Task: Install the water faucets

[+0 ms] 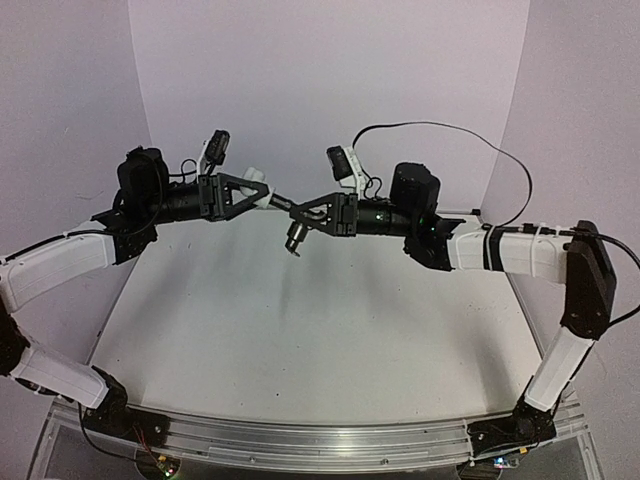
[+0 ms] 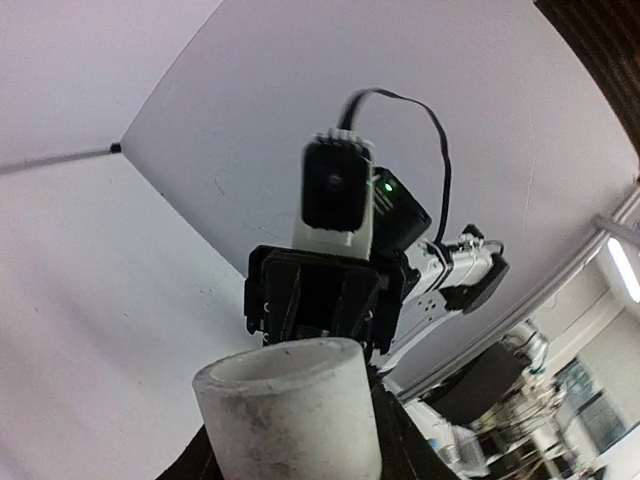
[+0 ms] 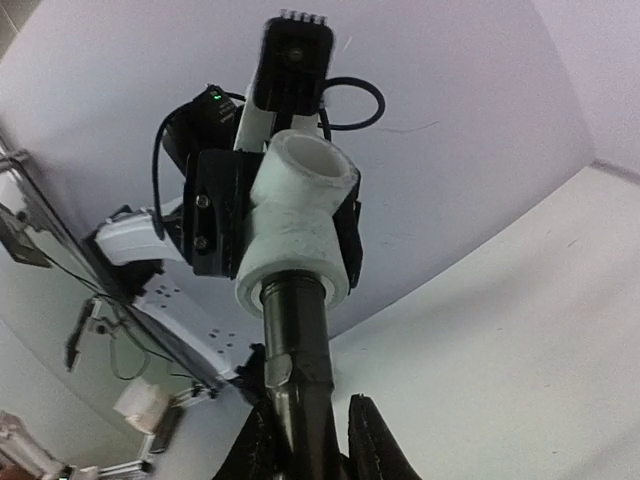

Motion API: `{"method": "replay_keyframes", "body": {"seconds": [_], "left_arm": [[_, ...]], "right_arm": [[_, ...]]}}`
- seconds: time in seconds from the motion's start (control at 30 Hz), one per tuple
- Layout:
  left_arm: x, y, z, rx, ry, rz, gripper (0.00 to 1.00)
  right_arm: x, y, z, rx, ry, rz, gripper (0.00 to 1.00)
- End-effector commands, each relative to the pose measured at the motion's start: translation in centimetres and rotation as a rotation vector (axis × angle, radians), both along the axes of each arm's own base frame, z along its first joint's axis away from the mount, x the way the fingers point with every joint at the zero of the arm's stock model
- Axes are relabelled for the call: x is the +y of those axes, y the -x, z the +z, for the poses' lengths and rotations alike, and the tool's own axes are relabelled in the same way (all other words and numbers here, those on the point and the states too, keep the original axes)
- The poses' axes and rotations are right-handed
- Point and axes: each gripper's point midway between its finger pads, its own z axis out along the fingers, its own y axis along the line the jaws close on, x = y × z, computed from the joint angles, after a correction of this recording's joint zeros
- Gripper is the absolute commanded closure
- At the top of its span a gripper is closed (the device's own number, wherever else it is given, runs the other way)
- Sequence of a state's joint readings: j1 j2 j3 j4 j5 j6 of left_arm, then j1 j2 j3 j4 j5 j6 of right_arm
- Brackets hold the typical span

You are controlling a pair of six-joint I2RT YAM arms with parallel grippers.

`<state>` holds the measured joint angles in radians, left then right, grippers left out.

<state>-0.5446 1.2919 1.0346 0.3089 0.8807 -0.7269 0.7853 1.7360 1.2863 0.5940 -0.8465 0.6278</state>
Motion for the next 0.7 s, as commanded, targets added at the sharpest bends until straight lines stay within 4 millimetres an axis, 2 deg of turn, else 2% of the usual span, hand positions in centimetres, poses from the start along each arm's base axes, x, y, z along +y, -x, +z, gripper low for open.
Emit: {"method": "replay_keyframes", "body": {"seconds": [0.0, 0.03, 0.1, 0.27, 0.33, 0.43, 0.5, 0.57, 0.67], "left_arm": [[-0.3, 10.1, 1.4, -0.816, 0.096, -0.426, 1.0], [0.0, 10.9, 1.3, -0.898, 0.121, -0.477, 1.0], [0.6, 11.1, 1.4, -0.999, 0.156, -0.539, 1.0], [1.4, 8.2, 1.2, -0.971, 0.154, -0.6, 1.0], [1.2, 6.8, 1.2, -0.9, 0.124, -0.568, 1.0], [0.5, 4.0, 1.8, -0.717, 0.056, -0.41, 1.0], [0.4, 2.9, 2.2, -0.592, 0.033, -0.315, 1.0], [0.6, 2.2, 2.5, -0.508, 0.026, -0.236, 1.0], [1.2, 1.8, 3.2, -0.376, 0.033, -0.136, 1.0]], "right_arm": [[-1.2, -2.9, 2.8, 0.448, -0.15, 0.131, 1.0], [-1.5, -3.1, 3.1, 0.493, -0.193, 0.17, 1.0], [-2.2, -3.5, 3.2, 0.603, -0.275, 0.24, 1.0], [-2.3, -5.4, 0.5, 0.794, -0.406, 0.333, 1.0], [-2.0, -5.6, -0.6, 0.772, -0.381, 0.32, 0.9], [-2.4, -6.4, -2.5, 0.701, -0.303, 0.225, 0.66], [-3.5, -7.3, -3.7, 0.651, -0.266, 0.143, 0.52], [-5.6, -8.6, -4.8, 0.607, -0.25, 0.048, 0.39], [-8.1, -9.5, -6.5, 0.582, -0.236, -0.043, 0.31]]}}
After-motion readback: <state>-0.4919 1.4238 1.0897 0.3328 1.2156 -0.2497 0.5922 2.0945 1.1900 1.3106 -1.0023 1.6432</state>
